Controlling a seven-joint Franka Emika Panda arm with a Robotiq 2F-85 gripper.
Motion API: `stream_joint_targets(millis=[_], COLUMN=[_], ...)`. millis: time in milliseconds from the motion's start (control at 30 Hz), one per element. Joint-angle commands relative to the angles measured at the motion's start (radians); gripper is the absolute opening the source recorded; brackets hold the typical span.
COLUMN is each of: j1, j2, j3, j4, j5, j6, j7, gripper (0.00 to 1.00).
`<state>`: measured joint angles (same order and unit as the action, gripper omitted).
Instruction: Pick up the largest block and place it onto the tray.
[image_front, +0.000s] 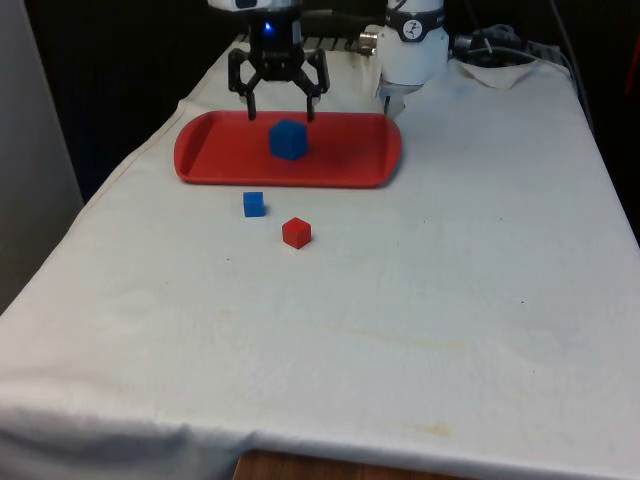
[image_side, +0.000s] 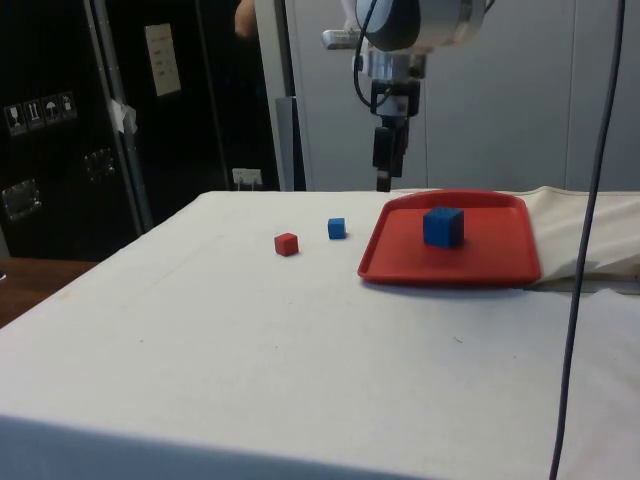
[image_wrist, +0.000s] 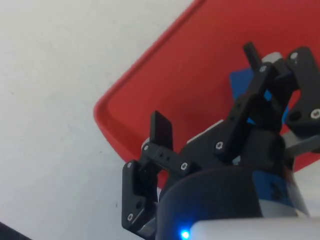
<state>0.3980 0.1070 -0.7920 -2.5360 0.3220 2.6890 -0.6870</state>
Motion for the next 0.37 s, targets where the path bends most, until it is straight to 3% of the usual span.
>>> stream_joint_targets(millis=[0,67,100,133,267,333], j1=[0.005,0.007,0.001,0.007,0.01,0.005], j2=[0.004,0.003,-0.004,0.002,0.001,-0.005], j3=[-0.001,0.005,0.009,0.009,0.026,0.031], j4=[0.006,0.012,0.009,0.015,0.031,0.029], j5=[-0.012,-0.011,0.0,-0.011,-0.011,0.0], j6=[-0.003,-0.003,0.0,-0.002,-0.001,0.0], j7=[0.016,0.022,0.006,0.024,0.037,0.023], gripper=[1.0,1.0,1.0,1.0,1.0,1.0])
